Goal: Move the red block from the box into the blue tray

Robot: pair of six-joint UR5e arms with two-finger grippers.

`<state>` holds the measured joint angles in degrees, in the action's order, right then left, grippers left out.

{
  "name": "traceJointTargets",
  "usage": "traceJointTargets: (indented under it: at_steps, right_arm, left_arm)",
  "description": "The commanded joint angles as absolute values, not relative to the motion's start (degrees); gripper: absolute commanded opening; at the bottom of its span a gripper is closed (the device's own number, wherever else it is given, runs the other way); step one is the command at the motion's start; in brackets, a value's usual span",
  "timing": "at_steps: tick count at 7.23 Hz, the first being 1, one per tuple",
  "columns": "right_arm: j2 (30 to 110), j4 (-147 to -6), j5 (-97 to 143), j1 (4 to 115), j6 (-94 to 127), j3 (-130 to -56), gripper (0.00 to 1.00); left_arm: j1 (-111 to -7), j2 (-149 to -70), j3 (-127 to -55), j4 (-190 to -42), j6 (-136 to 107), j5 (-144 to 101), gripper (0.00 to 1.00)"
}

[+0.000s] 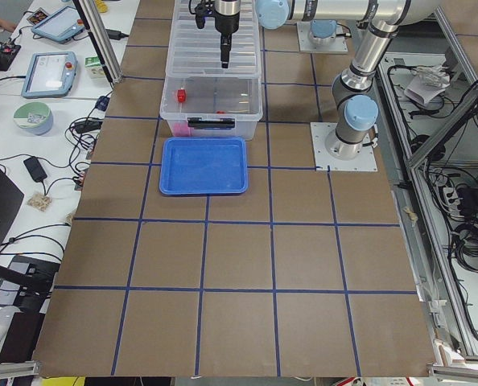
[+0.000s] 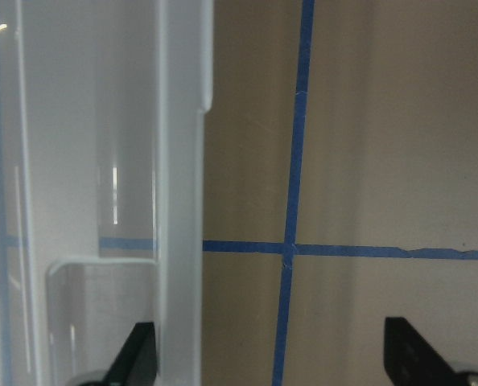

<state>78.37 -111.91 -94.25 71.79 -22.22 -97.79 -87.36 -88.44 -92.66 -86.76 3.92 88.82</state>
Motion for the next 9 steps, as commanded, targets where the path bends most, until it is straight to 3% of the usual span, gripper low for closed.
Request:
traceJointTargets:
  at_steps: [1,4,7,9]
  right_arm:
    - [78.6,-111.9,-94.1,70.4,-23.6,-97.8,1.0]
    - [79.0,-111.0,-91.8,71.1,-22.8,-95.6,1.0]
    - [84.8,-89.7,-89.8,75.4,-18.3,-82.3,1.0]
    - [88.4,-87.9,-90.1,77.9,-13.3,-83.6,1.0]
  left_arm:
    - [-88.6,-91.7,-95.9,-79.3,3.2,86.8,1.0]
    - [-90.0,-93.5,-102.7,-72.5,4.3,87.1,1.0]
    - [-89.7,-96.3,-112.8,-60.1,5.4,87.5,1.0]
    - [-89.6,-98.3,-116.6,-55.3,5.5,87.9,1.0]
